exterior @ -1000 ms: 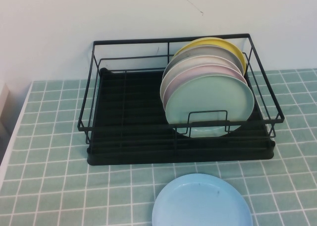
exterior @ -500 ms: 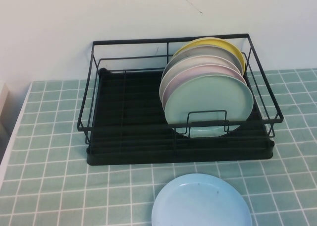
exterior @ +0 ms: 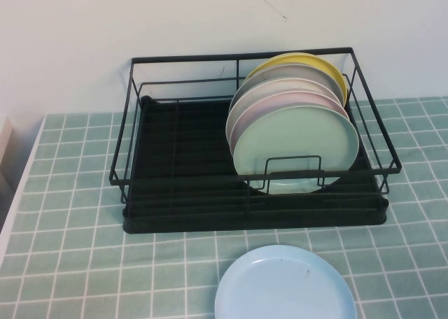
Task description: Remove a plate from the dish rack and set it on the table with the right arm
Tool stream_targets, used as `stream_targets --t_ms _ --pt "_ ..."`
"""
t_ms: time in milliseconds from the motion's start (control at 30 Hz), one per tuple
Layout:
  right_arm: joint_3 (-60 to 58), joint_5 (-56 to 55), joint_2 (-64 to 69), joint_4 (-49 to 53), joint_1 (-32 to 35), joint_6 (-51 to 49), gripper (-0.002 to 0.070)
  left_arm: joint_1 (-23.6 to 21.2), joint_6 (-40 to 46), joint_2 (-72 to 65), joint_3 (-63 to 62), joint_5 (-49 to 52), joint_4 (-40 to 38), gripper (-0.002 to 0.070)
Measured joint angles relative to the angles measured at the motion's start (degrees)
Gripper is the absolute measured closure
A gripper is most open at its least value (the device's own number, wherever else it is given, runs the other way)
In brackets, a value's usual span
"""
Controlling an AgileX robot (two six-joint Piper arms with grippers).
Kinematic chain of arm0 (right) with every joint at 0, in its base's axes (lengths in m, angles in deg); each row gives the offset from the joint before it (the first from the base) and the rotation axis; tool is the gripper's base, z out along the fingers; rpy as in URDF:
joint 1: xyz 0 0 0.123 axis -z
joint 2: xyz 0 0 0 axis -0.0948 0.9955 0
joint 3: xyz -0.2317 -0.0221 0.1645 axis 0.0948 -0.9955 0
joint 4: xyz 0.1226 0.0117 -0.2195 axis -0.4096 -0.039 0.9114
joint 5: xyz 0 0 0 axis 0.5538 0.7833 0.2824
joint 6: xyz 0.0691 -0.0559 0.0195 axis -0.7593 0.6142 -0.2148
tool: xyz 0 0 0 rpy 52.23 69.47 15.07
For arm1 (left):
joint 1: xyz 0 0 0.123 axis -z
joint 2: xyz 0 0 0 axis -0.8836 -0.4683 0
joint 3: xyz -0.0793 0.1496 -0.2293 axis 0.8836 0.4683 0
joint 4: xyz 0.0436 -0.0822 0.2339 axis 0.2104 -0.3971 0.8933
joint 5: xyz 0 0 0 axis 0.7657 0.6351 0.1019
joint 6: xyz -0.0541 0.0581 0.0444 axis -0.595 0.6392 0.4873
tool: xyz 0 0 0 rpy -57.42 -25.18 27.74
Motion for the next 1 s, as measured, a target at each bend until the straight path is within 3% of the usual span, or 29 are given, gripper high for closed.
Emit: stream_targets --t_ms 133,333,700,1000 --pt "0.0 8.8 -0.8 11.0 6.0 -10.6 0.0678 0.0 0.0 0.0 0.0 0.1 0.0 0.0678" --pt "0.1 15.5 -0.8 8.0 6.8 -11.3 0.0678 0.0 0.0 0.0 0.0 0.1 0.0 0.0678" --pt "0.2 15.8 -0.8 5.6 -2.2 -9.3 0.0678 0.0 0.0 0.0 0.0 0.1 0.0 0.0678" --pt "0.2 15.9 -0.8 5.6 -2.8 -9.0 0.0678 0.0 0.0 0.0 0.0 0.1 0.0 0.0678"
